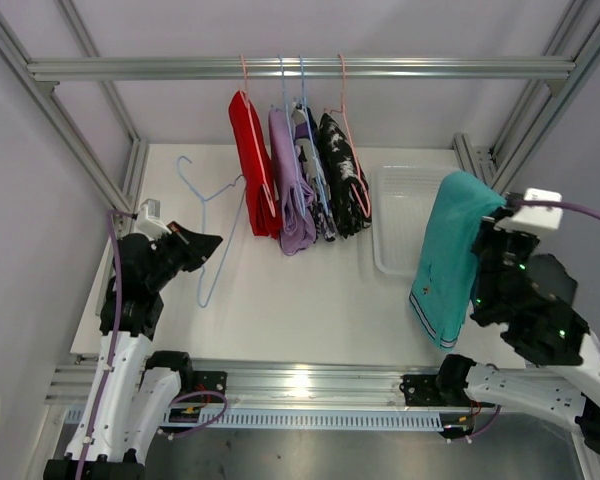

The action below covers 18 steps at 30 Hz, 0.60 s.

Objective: Remove the trousers from the hanger
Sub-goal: Place the trousers in the bin.

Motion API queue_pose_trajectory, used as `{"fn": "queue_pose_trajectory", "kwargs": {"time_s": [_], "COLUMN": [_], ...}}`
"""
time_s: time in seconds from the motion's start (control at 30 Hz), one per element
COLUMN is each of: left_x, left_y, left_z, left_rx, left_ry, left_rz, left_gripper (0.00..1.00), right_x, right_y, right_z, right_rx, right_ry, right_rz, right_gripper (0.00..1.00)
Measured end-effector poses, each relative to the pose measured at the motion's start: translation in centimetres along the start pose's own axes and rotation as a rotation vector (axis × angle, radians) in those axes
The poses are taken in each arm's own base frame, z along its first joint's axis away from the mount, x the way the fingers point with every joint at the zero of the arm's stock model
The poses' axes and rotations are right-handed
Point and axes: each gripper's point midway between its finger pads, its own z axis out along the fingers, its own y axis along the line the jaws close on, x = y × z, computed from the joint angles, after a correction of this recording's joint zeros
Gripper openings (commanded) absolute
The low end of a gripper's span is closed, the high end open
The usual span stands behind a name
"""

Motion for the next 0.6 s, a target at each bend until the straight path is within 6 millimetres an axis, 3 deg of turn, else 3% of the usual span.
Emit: {"fn": "queue_pose_trajectory", "kwargs": {"time_s": [0.27, 0.4, 0.6], "left_x": [0.1, 0.2, 0.5], "left_y": [-0.1, -0.1, -0.2], "left_z": [0.0, 0.1, 0.2], "left_rx": [0.004, 0.01, 0.021], "left_ry": [0.006, 0.016, 0.033], "left_rz": [-0.001, -0.002, -0.005], "left_gripper": [0.0, 0.0, 0.0], "right_x": [2.0, 2.6, 1.6], "right_y": [3.3, 2.3, -0.6], "right_z": [5.8, 7.2, 7.1], "right_rx": [0.072, 0.117, 0.202], "right_ry": [0.06, 0.078, 0.054], "right_rz": [-0.086, -0.053, 0.005], "right_gripper": [0.0, 0.0, 0.0]}}
